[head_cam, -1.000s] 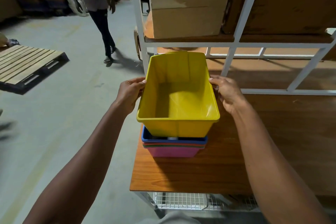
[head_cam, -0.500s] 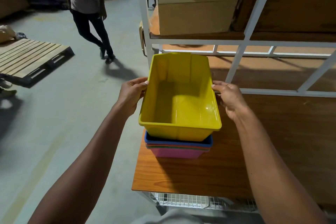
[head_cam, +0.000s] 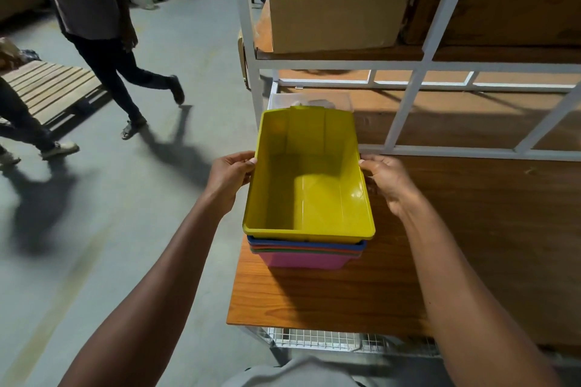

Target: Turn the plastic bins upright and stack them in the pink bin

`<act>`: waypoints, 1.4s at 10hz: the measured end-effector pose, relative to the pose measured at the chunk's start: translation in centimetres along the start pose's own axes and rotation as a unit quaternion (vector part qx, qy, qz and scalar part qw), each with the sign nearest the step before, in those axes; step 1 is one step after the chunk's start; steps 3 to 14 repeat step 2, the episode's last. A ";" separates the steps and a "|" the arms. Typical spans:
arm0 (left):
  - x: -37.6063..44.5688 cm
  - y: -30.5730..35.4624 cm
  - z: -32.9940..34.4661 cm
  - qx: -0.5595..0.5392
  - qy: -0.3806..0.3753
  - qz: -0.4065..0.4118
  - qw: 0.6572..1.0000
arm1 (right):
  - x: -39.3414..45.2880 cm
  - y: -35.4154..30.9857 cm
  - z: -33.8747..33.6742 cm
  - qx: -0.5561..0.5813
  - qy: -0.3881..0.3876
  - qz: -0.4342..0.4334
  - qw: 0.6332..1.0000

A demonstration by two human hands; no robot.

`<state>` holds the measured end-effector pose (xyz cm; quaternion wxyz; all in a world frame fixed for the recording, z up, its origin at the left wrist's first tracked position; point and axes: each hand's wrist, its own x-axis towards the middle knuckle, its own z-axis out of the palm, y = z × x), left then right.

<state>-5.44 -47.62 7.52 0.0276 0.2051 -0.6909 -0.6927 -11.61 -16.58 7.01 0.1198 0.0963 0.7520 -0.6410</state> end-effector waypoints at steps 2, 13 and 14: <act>0.5 -1.1 -0.4 0.037 0.040 0.008 0.998 | -0.1 0.8 -0.1 -0.021 0.038 -0.002 0.999; 0.5 -1.1 -0.4 0.037 0.040 0.008 0.998 | -0.1 0.8 -0.1 -0.021 0.038 -0.002 0.999; 0.5 -1.1 -0.4 0.037 0.040 0.008 0.998 | -0.1 0.8 -0.1 -0.021 0.038 -0.002 0.999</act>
